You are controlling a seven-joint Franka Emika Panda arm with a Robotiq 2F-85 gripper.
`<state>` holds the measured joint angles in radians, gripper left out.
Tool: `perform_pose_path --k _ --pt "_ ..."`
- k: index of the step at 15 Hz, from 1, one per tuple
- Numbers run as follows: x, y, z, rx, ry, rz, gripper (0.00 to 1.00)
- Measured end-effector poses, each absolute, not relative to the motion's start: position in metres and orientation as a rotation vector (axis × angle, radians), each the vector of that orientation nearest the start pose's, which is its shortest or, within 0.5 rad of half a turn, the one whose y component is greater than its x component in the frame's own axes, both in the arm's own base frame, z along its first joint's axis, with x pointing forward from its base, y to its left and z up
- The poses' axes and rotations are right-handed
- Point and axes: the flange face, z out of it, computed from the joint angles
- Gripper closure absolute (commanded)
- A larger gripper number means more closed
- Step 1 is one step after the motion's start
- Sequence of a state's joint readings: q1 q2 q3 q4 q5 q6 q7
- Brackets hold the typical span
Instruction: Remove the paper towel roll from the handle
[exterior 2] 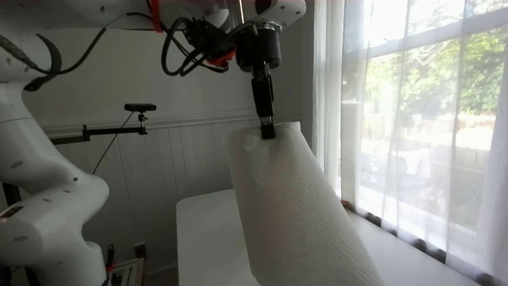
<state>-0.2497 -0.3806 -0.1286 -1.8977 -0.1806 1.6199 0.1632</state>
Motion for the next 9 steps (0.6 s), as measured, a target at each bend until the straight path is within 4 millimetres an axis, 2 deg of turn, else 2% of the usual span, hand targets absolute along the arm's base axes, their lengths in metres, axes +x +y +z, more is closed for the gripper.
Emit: perform_pose_path --k 6,9 --pt "0.38 -0.168 0.706 -3.173 0.825 -0.185 0.97" --pt "0.373 -0.162 0.733 -3.17 0.808 -0.275 0.97"
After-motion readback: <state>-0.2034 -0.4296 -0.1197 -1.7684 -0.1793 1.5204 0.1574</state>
